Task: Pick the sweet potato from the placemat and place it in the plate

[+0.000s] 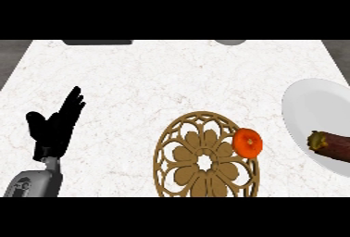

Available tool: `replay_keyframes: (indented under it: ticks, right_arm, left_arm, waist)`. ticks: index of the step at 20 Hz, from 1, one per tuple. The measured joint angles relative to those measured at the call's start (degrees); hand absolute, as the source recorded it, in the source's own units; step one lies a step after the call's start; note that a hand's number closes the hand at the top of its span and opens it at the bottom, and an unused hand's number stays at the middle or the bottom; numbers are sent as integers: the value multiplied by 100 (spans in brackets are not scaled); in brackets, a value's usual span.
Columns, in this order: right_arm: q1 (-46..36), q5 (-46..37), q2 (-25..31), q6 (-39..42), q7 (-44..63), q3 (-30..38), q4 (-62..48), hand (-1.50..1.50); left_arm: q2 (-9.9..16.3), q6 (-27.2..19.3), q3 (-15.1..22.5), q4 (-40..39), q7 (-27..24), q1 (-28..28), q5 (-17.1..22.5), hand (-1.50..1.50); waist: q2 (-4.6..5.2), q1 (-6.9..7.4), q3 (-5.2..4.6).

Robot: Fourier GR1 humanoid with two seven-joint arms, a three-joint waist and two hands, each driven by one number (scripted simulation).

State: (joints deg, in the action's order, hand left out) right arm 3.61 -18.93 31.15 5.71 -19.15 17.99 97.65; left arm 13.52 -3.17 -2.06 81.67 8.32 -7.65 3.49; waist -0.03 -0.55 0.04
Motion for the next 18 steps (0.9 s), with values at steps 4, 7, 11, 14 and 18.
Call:
replay_keyframes:
  ticks: [4, 7, 11, 14, 18]
  right_arm:
    - [-450, -67, 241, 17, -584, 282, -1237, 150]
    - [-918, -368, 516, -33, -893, 275, -2193, 150]
    - [-1275, -704, 755, 118, -1252, 68, -3240, 150]
    - [-1625, -734, 895, 501, -1393, -34, -4075, -150]
    - [-2208, -938, 1020, 597, -2156, -174, -5223, -150]
  left_arm:
    - [-51, 50, 2, -116, 15, -117, -37, 0]
    - [-77, 88, -3, -204, -13, -198, -54, 0]
    - [-47, 153, -33, -241, -50, -234, -60, 0]
    - [-33, 203, -39, -197, -11, -222, -44, 0]
    - [-38, 209, -60, -175, 56, -258, -64, 0]
  waist:
    - [9, 53, -1]
    - [20, 98, 0]
    - [32, 153, 2]
    - [37, 180, 4]
    - [40, 188, 8]
